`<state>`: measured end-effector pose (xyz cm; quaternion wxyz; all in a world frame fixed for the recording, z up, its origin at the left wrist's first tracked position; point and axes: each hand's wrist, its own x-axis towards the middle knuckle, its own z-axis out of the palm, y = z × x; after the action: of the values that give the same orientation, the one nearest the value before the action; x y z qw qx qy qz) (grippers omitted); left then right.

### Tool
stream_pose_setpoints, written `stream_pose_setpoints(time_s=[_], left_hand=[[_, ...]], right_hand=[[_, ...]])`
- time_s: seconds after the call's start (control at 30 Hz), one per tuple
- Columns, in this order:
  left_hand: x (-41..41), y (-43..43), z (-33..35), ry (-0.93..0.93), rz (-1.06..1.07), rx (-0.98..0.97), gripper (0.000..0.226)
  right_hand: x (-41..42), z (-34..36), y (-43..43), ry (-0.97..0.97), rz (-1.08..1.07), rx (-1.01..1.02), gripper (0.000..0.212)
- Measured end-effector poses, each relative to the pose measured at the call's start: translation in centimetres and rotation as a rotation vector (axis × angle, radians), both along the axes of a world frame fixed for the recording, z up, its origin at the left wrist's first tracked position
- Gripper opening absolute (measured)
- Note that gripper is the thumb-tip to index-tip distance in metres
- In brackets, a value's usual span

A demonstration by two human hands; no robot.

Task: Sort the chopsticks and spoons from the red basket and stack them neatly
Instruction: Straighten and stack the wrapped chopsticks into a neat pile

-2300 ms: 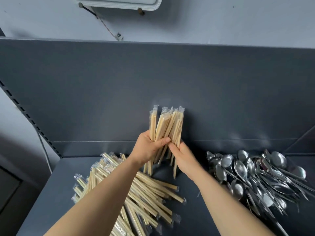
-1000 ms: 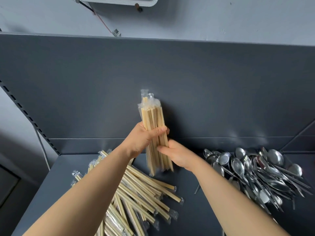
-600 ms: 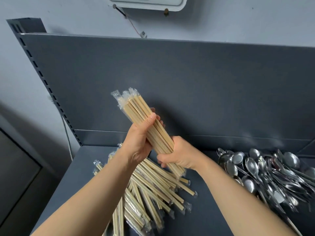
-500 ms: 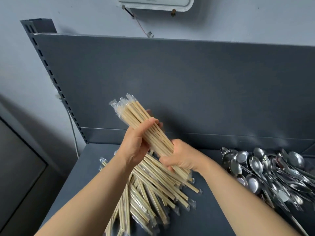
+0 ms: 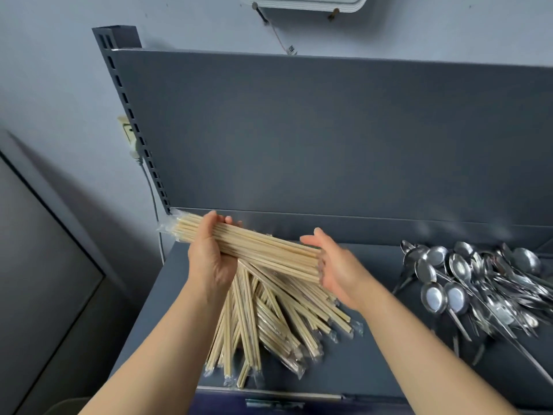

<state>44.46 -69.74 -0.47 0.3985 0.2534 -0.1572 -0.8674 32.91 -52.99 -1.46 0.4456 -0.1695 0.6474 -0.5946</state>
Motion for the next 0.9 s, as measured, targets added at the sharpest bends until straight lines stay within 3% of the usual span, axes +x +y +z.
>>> stream_pose_setpoints(time_s=[0.17,0.3,0.4,0.43,0.5,0.57,0.63,0.9], left_hand=[[1.2,0.5,0.4,-0.079,0.003,-0.001,0.021],[4.8,-2.3,-0.1,-0.211,0.101,-0.04,0.017],[7.6,-4.6,-0.6,-0.328,0.1,-0.044,0.015],[8.2,-5.3,-1.0,-0.392,0.064,-0.039,0.016],[9.0,-6.0,-1.8,-0.528,-0.057,-0.044,0.018],[9.4,-5.9,-2.6,-0.636,-0.198,-0.027,0.017],[9.7,-5.3,-3.5,-0.711,-0.332,0.005,0.01],[9.3,-2.7,-5.0,-0.805,-0.525,0.013,0.004]], right_hand=[[2.4,-1.4,-0.2,0.186,-0.019,0.107,0.041],[3.2,-2.4,0.7,0.585,0.104,0.186,0.021],[4.9,-4.4,0.0,0.779,0.181,0.201,0.015],[5.2,-5.1,-0.2,0.82,0.183,0.217,0.021],[5.5,-5.8,-0.5,0.888,0.18,0.316,0.052],[5.5,-6.2,-0.5,0.932,0.232,0.509,0.088],[5.4,-6.4,-0.4,0.952,0.292,0.664,0.107],[5.2,-5.6,0.5,0.974,0.403,0.747,0.12]])
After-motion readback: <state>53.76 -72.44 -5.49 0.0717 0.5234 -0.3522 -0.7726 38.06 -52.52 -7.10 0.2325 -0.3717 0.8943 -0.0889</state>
